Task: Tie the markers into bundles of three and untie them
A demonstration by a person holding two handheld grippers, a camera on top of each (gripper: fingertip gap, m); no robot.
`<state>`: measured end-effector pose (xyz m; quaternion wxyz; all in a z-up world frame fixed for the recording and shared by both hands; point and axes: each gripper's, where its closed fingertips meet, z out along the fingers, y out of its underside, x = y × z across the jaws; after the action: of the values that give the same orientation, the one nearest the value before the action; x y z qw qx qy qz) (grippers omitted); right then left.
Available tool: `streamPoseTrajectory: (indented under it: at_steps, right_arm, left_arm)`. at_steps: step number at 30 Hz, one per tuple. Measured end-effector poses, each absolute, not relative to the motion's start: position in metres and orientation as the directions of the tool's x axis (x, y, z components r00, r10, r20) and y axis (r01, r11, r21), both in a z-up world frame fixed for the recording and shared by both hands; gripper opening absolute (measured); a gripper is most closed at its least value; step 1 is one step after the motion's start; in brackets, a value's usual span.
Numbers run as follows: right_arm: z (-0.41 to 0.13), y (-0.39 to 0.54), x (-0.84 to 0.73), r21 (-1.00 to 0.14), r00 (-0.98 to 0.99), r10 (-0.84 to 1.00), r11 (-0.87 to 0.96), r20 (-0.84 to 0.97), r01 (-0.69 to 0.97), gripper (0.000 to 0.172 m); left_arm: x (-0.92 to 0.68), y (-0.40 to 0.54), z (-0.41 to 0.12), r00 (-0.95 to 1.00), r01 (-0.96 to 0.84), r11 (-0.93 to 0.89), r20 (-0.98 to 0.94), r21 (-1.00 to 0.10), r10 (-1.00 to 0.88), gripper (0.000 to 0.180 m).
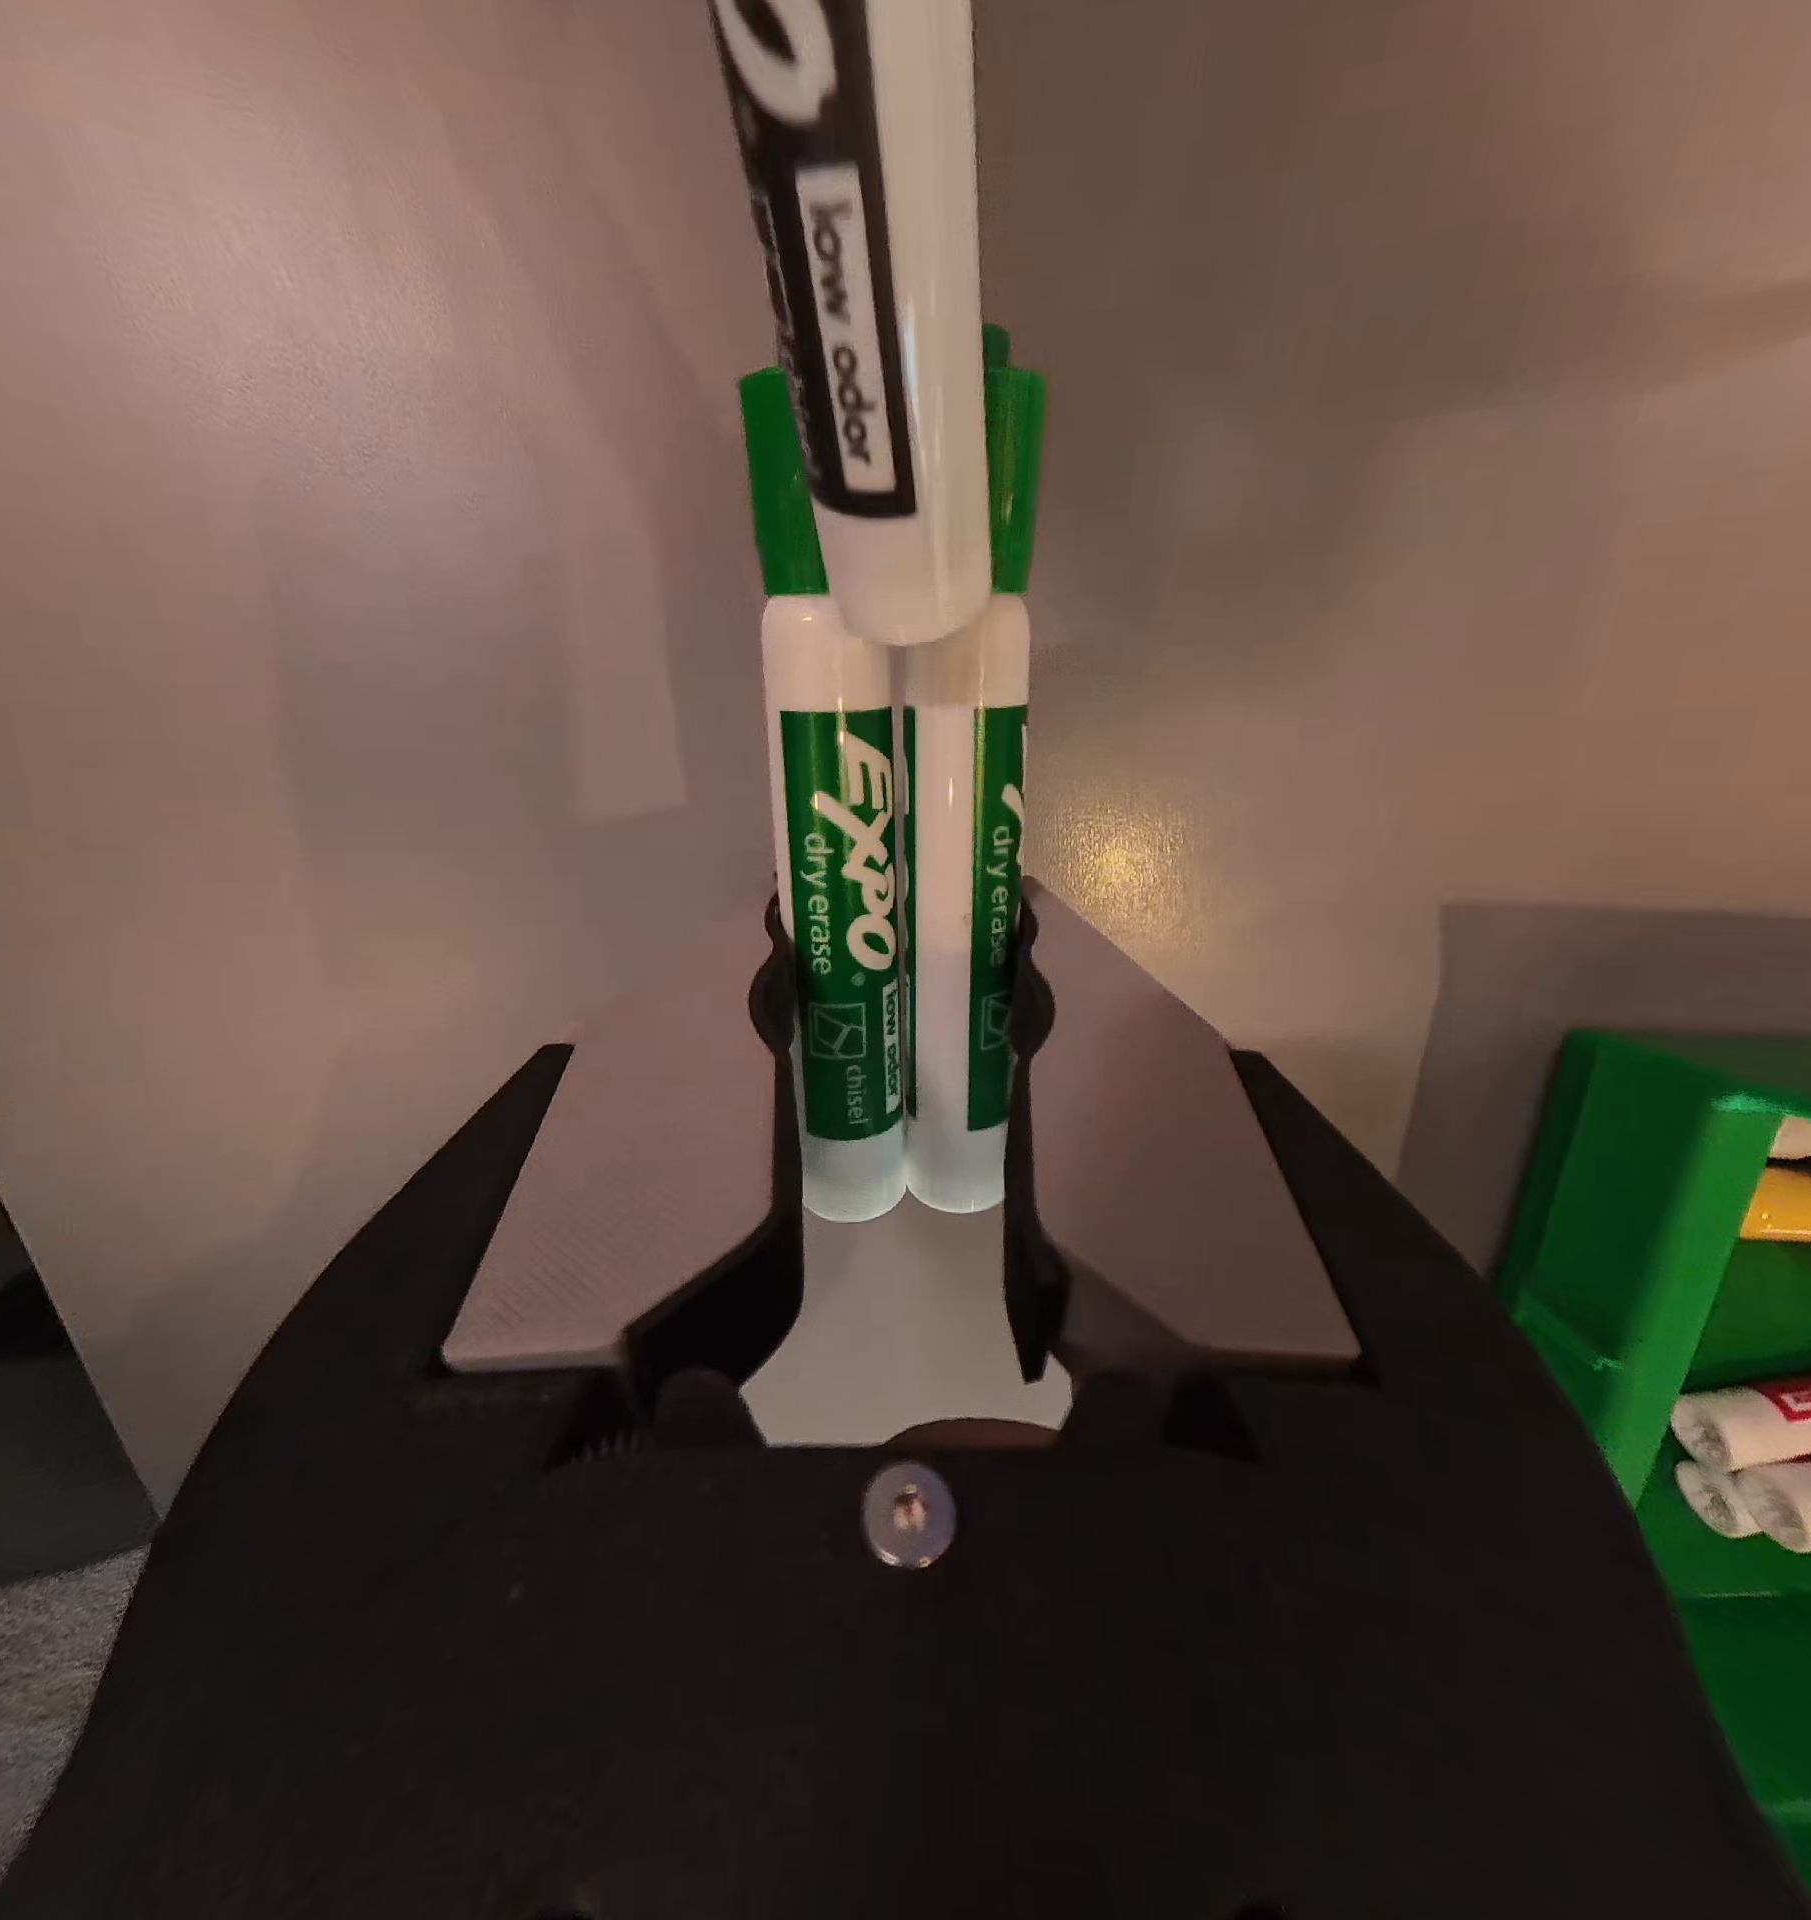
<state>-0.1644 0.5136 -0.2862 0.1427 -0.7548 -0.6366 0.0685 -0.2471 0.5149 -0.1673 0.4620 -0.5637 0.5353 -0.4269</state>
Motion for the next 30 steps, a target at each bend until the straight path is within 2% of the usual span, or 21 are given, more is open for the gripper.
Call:
streamPoseTrajectory:
  at_steps: [8, 17, 22, 30]
  right_arm:
    - [-0.294, 0.516, -0.175, -0.329, 0.184, 0.981, -0.155, 0.059, 0.931, 0.036]
    - [-0.292, 0.514, -0.179, -0.407, 0.204, 0.979, -0.177, 0.025, 0.896, 0.037]
    - [-0.286, 0.511, -0.182, -0.455, 0.208, 0.978, -0.182, 0.006, 0.872, 0.036]
    - [-0.282, 0.508, -0.179, -0.472, 0.213, 0.977, -0.184, 0.008, 0.862, 0.036]
  left_arm:
    - [-0.243, 0.517, -0.176, 0.080, -0.204, -0.014, -0.002, -0.979, -0.997, 0.015]
    - [-0.235, 0.513, -0.156, 0.046, -0.057, -0.070, 0.067, -0.996, -0.997, 0.015]
    - [-0.225, 0.511, -0.167, 0.063, -0.080, -0.054, 0.049, -0.995, -0.997, 0.015]
    - [-0.218, 0.508, -0.180, 0.058, -0.107, -0.077, 0.071, -0.991, -0.996, 0.016]
